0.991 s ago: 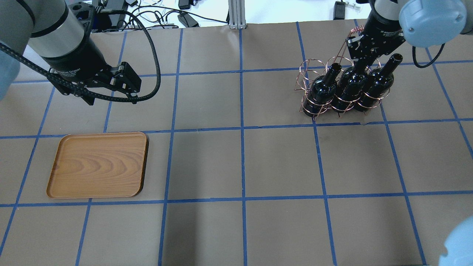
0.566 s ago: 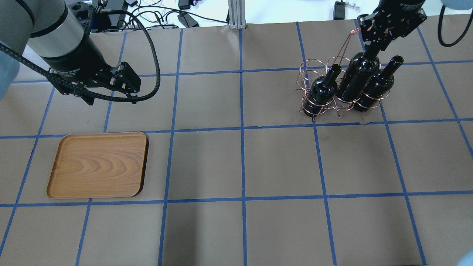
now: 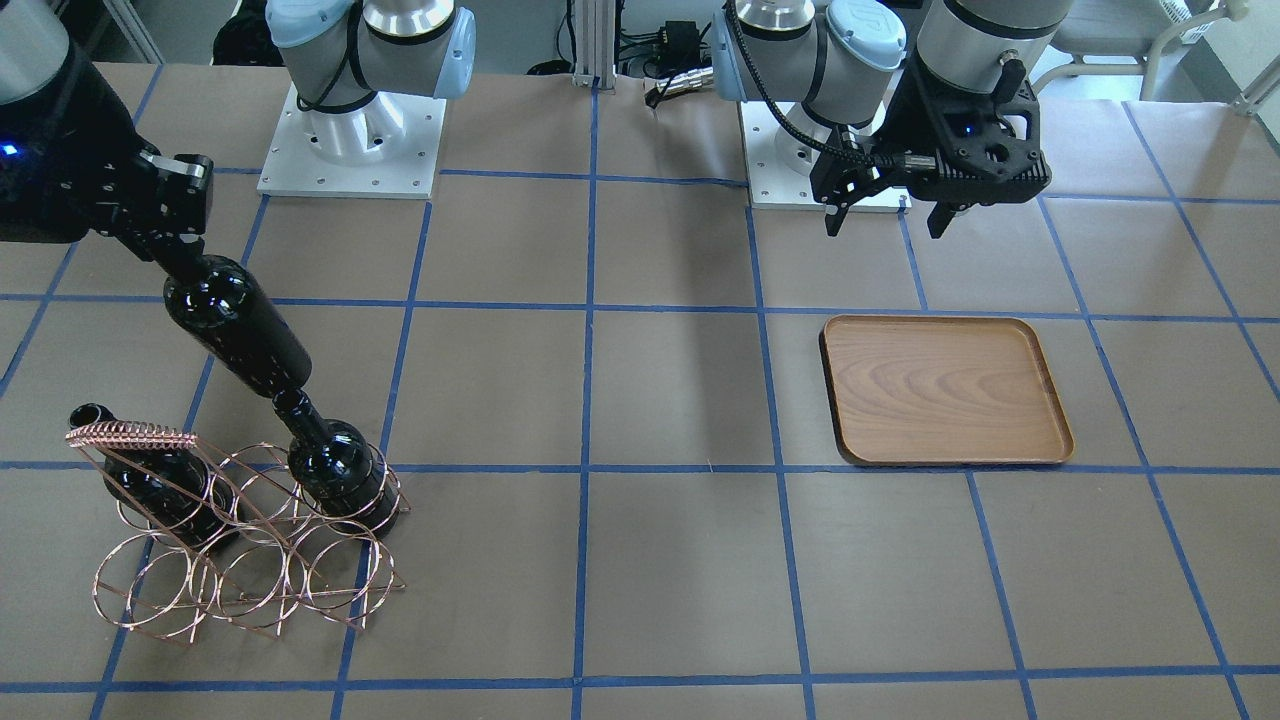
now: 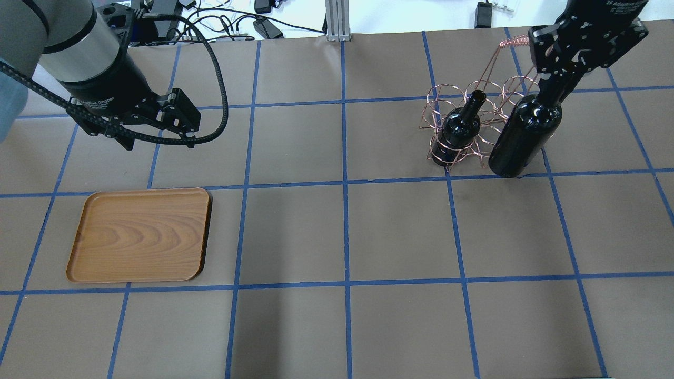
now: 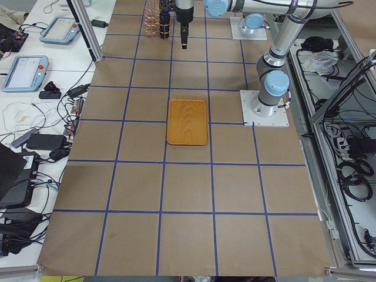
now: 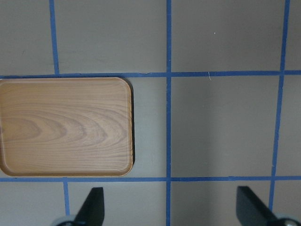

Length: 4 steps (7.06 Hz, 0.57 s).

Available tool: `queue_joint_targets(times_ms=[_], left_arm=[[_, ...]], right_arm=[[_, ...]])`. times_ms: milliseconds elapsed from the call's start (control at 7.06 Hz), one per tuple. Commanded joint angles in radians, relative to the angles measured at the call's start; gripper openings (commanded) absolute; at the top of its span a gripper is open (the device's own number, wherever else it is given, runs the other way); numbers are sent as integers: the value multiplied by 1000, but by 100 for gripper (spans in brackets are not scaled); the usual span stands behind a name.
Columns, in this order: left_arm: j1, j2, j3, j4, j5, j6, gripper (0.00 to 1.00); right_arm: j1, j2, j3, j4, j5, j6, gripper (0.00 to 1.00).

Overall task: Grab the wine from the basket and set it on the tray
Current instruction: 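Carry the dark wine bottle with the right gripper toward the left gripper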

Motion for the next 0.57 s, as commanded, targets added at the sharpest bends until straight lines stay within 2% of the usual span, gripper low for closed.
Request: queue_joint_targets(times_ms=[0, 142, 425], left_arm=[[2, 2, 1, 1, 0, 0, 100], [9, 0, 1, 6, 0, 8, 100], [89, 3, 4, 7, -3, 145, 100]], right_arm=[[126, -122, 195, -24, 55, 210, 26], [233, -113, 239, -122, 55, 359, 26], [404, -23, 229, -208, 46, 547, 28]])
